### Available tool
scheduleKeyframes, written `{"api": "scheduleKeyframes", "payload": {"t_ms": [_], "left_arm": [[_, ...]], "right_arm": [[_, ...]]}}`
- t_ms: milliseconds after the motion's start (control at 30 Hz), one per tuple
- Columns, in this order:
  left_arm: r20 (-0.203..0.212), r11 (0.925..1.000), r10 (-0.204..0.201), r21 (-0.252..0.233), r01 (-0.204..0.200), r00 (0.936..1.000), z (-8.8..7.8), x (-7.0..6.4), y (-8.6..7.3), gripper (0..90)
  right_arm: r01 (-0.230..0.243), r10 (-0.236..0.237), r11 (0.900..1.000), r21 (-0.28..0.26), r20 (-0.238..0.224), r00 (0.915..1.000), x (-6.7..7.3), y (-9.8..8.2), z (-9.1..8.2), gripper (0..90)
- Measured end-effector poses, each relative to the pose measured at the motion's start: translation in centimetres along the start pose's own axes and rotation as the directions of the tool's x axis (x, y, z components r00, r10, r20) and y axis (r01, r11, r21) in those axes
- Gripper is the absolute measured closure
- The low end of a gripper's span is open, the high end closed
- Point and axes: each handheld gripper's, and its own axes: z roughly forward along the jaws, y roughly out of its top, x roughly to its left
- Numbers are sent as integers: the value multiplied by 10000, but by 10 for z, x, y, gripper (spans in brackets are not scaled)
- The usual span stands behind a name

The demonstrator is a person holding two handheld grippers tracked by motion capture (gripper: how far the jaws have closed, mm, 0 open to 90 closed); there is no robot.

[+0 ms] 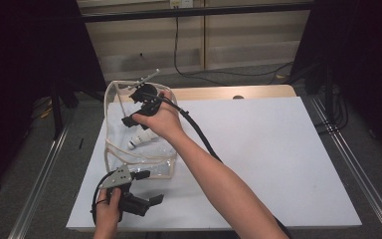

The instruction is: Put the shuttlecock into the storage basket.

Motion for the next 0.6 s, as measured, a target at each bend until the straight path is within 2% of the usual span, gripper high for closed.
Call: {"api": "scheduleKeyframes", "payload": {"t_ms": [433, 533, 600], "left_arm": [[10, 10000, 44, 34, -44, 10000, 1, -1, 0, 38], [-18, 10000, 54, 35, -54, 10000, 0, 0, 1, 38], [-35, 10000, 71, 55, -71, 10000, 0, 0, 1, 38]], "right_arm": [[-35, 34, 10000, -14, -300, 9995, -2, -4, -20, 70], [-120, 114, 9999, -94, -541, 9985, -2, -6, -25, 65], [-13, 10, 10000, -55, -566, 9984, 1, -6, -28, 56]]}}
